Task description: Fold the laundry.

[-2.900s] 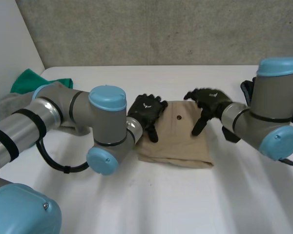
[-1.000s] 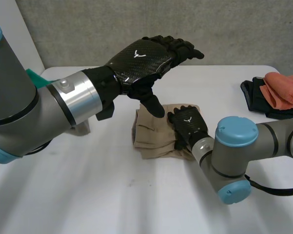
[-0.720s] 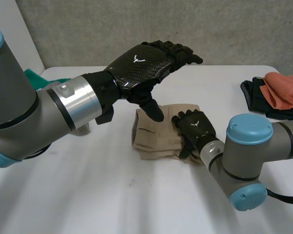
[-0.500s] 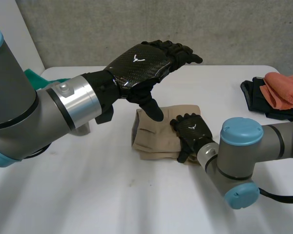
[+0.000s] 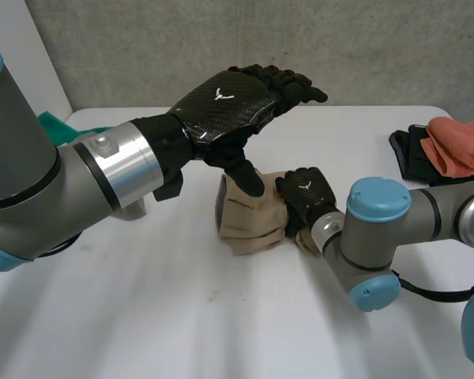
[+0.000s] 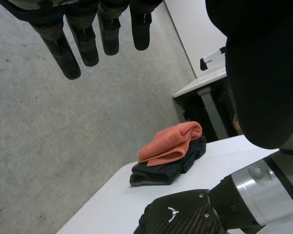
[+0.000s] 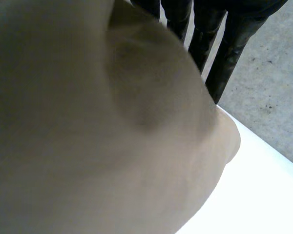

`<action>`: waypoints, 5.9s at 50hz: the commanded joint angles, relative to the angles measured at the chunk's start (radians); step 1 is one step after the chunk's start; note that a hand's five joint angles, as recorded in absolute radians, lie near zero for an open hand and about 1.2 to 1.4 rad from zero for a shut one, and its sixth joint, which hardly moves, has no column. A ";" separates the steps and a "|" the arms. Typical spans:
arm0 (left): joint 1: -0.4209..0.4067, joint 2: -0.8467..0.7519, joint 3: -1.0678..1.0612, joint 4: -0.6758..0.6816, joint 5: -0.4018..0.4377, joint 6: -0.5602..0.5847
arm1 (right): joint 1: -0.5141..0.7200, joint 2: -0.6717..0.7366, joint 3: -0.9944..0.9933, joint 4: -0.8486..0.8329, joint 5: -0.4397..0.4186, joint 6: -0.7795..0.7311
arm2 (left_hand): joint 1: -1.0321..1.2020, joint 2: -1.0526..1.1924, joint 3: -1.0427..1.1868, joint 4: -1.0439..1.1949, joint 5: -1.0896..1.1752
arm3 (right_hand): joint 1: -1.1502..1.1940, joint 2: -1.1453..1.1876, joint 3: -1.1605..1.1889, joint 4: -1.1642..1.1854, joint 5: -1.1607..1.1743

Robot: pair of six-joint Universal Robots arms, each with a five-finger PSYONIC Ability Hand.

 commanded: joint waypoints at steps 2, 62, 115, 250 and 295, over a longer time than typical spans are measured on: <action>0.005 0.002 -0.002 0.000 -0.003 -0.002 | -0.001 0.017 -0.049 -0.028 -0.006 -0.007 | -0.015 -0.025 -0.030 -0.026 -0.043 | 0.715 0.517 0.532 0.527 0.654; 0.031 0.051 -0.003 0.000 -0.047 -0.003 | -0.903 0.353 -0.700 -0.205 -0.729 0.315 | -0.015 -0.025 -0.030 -0.026 -0.043 | 0.743 0.544 0.560 0.554 0.682; 0.203 0.091 0.027 0.179 -0.323 0.018 | -0.852 -0.613 0.016 -0.109 -0.305 -0.015 | -0.015 -0.025 -0.030 -0.026 -0.043 | -0.460 -0.658 -0.643 -0.648 -0.521; -0.130 0.241 -0.302 0.135 -0.624 0.083 | -0.015 -0.319 -0.012 -0.027 -0.347 -0.084 | 1.203 1.193 1.188 1.192 1.175 | -0.460 -0.658 -0.643 -0.648 -0.521; 0.025 0.204 -0.160 0.080 -0.625 0.086 | -0.367 -0.083 -0.080 0.424 -0.362 -0.237 | 1.203 1.193 1.188 1.192 1.175 | -0.021 -0.220 -0.204 -0.210 -0.082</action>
